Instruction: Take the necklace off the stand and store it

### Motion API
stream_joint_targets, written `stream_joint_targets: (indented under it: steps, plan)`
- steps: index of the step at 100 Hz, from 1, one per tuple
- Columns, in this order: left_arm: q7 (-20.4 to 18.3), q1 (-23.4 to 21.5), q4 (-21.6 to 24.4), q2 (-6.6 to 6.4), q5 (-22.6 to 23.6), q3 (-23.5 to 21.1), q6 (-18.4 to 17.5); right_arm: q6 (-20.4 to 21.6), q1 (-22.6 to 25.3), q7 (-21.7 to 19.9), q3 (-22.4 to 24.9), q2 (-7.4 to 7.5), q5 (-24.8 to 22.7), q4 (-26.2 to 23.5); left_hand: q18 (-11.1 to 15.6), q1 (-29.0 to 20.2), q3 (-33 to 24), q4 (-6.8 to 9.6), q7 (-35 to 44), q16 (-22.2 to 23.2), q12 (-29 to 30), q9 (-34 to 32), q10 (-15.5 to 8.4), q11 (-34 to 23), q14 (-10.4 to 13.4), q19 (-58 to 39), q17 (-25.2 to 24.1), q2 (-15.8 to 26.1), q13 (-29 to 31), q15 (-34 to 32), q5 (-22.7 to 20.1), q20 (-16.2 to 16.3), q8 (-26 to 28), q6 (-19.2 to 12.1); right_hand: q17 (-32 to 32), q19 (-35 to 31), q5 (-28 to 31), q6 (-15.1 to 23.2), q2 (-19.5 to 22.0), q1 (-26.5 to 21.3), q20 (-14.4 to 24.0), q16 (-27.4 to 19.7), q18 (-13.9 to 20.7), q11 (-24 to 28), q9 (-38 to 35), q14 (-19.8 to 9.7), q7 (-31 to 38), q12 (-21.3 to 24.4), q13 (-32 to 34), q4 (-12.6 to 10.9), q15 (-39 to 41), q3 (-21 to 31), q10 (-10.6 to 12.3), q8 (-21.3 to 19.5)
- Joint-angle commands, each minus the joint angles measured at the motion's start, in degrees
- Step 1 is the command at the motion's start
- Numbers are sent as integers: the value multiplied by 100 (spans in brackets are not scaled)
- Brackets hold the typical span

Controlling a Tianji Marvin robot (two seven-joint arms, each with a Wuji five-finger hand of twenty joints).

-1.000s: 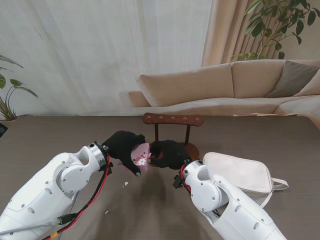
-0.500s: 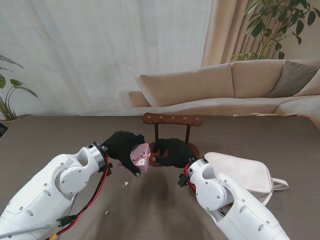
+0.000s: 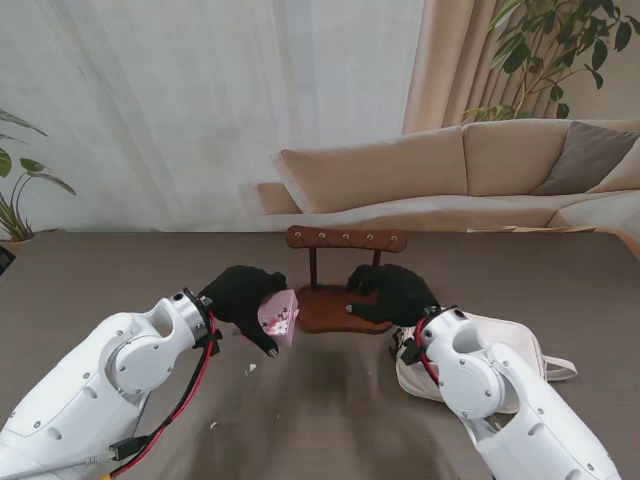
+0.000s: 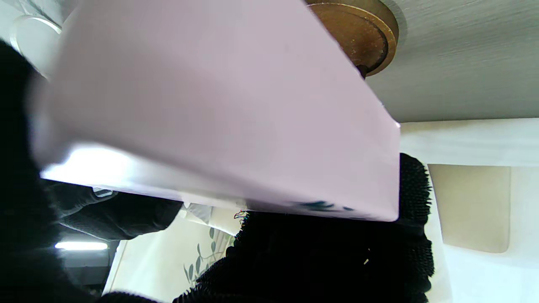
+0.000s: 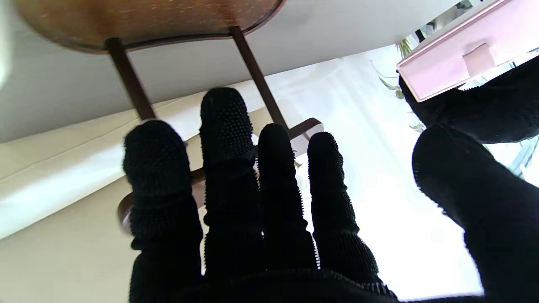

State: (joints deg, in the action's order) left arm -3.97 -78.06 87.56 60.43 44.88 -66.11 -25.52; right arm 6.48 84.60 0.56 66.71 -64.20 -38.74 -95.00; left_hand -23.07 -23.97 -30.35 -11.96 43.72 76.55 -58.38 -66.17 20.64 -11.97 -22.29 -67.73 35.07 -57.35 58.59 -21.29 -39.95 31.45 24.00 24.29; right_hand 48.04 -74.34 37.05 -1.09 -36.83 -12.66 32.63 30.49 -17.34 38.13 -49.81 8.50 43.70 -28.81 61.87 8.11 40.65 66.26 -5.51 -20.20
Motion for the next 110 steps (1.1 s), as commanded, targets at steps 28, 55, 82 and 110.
stream_joint_targets:
  steps: [28, 55, 82, 110]
  plan:
    - [-196, -135, 171, -14, 36, -106, 21, 851, 783, -582, 1239, 336, -743, -395, 385, -3165, -2694, 134, 4032, 555, -176, -598, -909, -659, 462, -440, 227, 840, 497, -2136, -521, 170, 227, -1176, -2644, 1295, -164, 443, 266, 343, -364, -644, 112, -301, 1013, 143, -221, 212, -1356, -67, -1347, -620, -30, 33]
    - [-256, -243, 285, -29, 81, -184, 27, 1740, 1302, -1176, 2256, 500, -1223, -488, 385, -3163, -2691, 136, 4032, 557, -177, -600, -922, -661, 465, -438, 225, 846, 491, -2135, -521, 171, 227, -1176, -3444, 2478, -705, 657, 548, 499, -827, -1184, 245, -692, 1729, 70, -655, 515, -2266, -79, -2327, -1408, 87, -5]
    - [-328, -270, 328, -41, 74, -176, 44, 2138, 1715, -1312, 2877, 554, -1522, -487, 390, -3165, -2689, 136, 4032, 558, -179, -602, -912, -663, 468, -439, 226, 845, 491, -2136, -522, 173, 228, -1176, -3770, 3182, -1208, 608, 1131, 481, -942, -1407, 305, -872, 2133, 134, -886, 741, -2691, -358, -2717, -2808, 66, 114]
    - [-392, -324, 405, -54, 110, -193, 74, 2423, 1979, -1614, 3255, 607, -1518, -488, 390, -3165, -2684, 136, 4029, 551, -180, -597, -912, -661, 456, -436, 224, 844, 488, -2126, -519, 174, 225, -1175, -4171, 3970, -1645, 446, 986, 1183, -1121, -1603, 347, -1137, 2450, 208, -1137, 963, -3088, -378, -3103, -2377, 44, 331]
